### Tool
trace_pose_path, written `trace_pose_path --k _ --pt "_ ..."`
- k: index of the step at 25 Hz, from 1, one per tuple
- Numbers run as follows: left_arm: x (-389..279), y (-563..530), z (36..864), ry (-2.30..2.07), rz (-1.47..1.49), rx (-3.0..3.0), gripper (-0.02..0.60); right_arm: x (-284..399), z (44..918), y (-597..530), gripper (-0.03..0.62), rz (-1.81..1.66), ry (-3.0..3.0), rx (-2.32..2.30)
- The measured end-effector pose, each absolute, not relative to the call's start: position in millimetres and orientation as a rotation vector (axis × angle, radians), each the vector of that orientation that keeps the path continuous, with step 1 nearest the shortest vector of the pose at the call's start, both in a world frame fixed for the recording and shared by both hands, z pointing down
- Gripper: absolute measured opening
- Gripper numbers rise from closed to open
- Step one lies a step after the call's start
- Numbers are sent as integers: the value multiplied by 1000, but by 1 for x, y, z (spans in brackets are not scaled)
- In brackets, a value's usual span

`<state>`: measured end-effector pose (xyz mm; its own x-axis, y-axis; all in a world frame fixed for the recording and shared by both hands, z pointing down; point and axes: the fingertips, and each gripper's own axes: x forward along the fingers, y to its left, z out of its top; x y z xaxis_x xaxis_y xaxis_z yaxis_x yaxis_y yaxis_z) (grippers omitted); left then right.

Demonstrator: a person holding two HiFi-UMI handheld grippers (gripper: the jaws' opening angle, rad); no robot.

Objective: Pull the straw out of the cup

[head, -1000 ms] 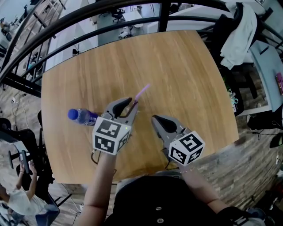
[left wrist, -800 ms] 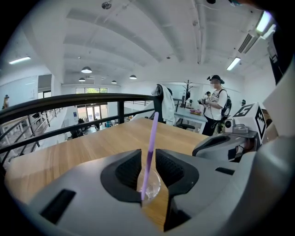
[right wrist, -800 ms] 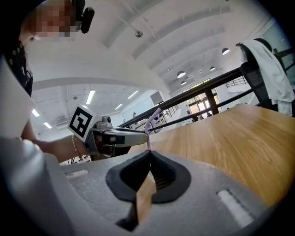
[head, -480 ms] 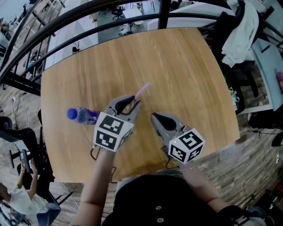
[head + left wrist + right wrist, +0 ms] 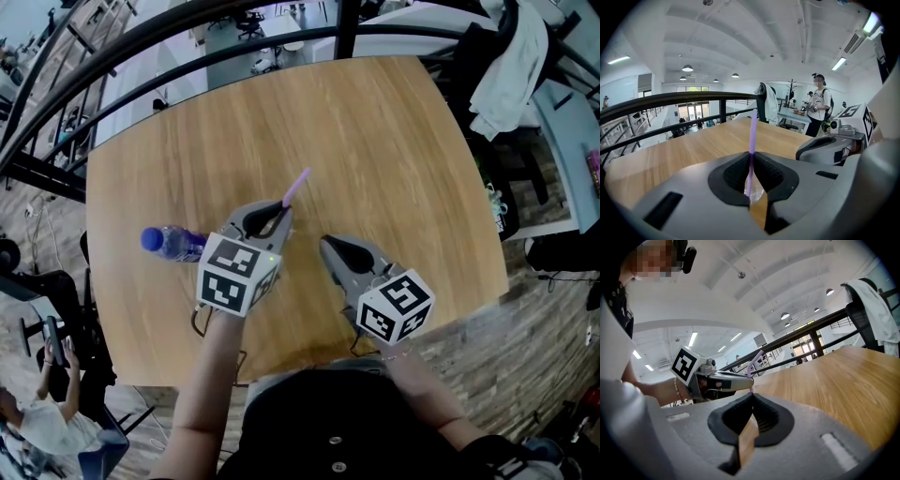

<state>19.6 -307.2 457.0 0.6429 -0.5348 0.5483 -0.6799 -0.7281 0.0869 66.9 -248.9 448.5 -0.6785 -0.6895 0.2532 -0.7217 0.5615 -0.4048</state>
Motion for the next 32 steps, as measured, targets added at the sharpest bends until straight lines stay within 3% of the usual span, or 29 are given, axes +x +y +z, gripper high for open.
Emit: trace_pose_path --k 32 --pt "-6 -275 358 -1077 259 2702 43 58 404 -211 -2 601 -2782 1256"
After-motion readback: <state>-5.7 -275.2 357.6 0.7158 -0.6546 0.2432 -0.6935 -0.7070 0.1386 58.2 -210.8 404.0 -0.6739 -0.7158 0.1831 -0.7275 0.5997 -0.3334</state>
